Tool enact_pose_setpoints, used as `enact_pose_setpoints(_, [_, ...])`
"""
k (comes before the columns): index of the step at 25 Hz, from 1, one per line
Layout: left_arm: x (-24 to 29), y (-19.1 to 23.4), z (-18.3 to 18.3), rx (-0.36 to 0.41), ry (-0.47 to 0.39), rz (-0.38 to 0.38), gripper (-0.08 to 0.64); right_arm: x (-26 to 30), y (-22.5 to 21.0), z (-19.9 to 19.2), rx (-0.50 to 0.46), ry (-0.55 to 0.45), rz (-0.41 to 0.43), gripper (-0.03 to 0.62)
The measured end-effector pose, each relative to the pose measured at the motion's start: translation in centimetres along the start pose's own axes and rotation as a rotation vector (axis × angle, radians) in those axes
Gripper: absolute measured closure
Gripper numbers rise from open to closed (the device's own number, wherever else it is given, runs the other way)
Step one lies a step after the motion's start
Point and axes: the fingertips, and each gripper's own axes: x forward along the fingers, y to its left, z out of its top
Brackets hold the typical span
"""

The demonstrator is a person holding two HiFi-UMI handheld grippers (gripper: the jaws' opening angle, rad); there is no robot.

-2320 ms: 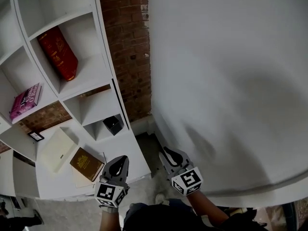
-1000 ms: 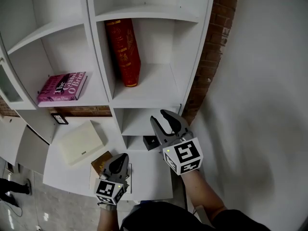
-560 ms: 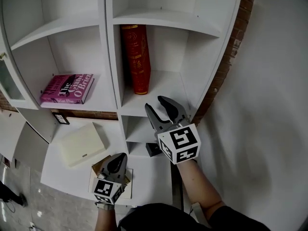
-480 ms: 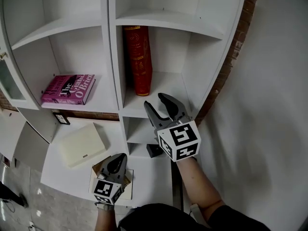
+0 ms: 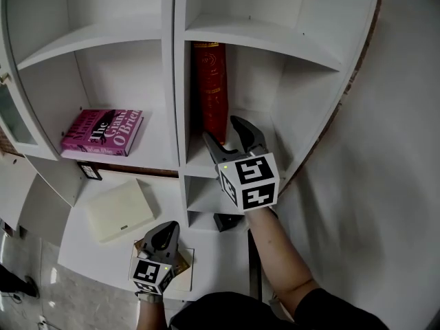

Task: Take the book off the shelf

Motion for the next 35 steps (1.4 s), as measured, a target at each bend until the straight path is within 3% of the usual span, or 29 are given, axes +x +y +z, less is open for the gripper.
enact_pose_setpoints(11, [1.3,2.6,-0.6,-0.023,-0.006,0.004,0.551,3.8,-0.7,0.1,0.01,0.053,-0.053,0.29])
enact_pose_setpoints(23, [1.7,2.9,-1.0,-0.037,-0.004,-0.004,0.551,5.6,-1.2,0.3,0.018,0.079,-0.071,0.291])
enact_pose_setpoints(35, [1.1,2.1,-1.1,-0.025,0.002,-0.016,0.551,3.6,-2.4,-0.1,0.104,0.059,-0.07,0.327])
